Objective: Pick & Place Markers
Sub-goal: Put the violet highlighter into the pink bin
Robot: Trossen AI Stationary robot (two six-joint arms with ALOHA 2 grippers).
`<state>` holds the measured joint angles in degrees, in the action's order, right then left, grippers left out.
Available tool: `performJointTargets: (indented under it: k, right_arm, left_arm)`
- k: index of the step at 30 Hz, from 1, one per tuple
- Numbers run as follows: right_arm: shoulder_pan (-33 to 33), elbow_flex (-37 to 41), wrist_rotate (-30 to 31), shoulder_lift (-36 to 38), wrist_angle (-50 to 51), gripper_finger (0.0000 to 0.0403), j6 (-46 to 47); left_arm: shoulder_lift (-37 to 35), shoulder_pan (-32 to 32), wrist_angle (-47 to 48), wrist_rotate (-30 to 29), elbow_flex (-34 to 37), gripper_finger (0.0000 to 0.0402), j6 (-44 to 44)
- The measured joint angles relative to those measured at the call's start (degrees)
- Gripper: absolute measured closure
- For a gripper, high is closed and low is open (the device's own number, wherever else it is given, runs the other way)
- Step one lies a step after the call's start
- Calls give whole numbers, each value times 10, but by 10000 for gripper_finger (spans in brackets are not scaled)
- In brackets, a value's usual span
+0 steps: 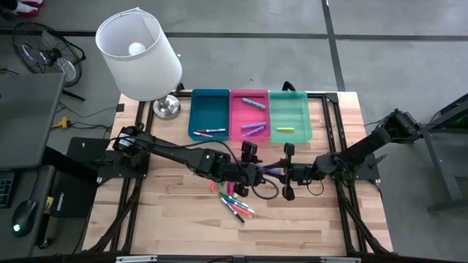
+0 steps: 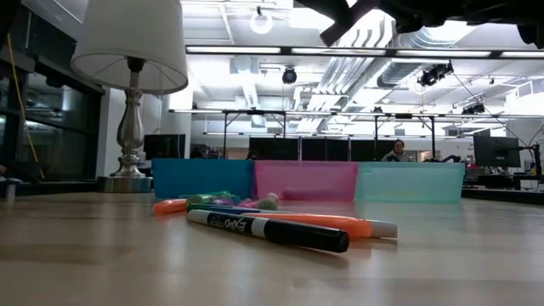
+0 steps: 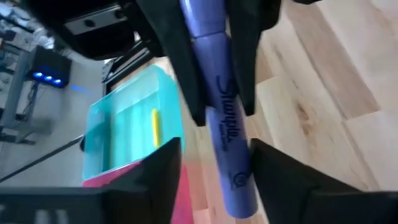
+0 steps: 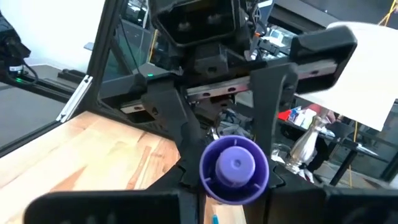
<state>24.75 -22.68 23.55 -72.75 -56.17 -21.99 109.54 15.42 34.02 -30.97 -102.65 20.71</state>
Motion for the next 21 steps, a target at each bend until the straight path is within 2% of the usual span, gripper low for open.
performJointTargets:
  k: [5, 10, 14, 21]
  right_arm:
    - [0, 0, 31, 0, 23, 349, 8]
    - [-4, -13, 40, 0, 82, 349, 28]
    - [-34, -72, 44, 1, 234, 349, 69]
    - [-118, -219, -28, 1, 536, 349, 109]
  left_arm:
    - [-1, 0, 22, -44, 0, 186, -6]
    - [-20, 9, 107, -129, -2, 183, -41]
    - [-26, 16, 213, -153, -1, 182, -118]
    - [-27, 20, 486, -144, -1, 182, -353]
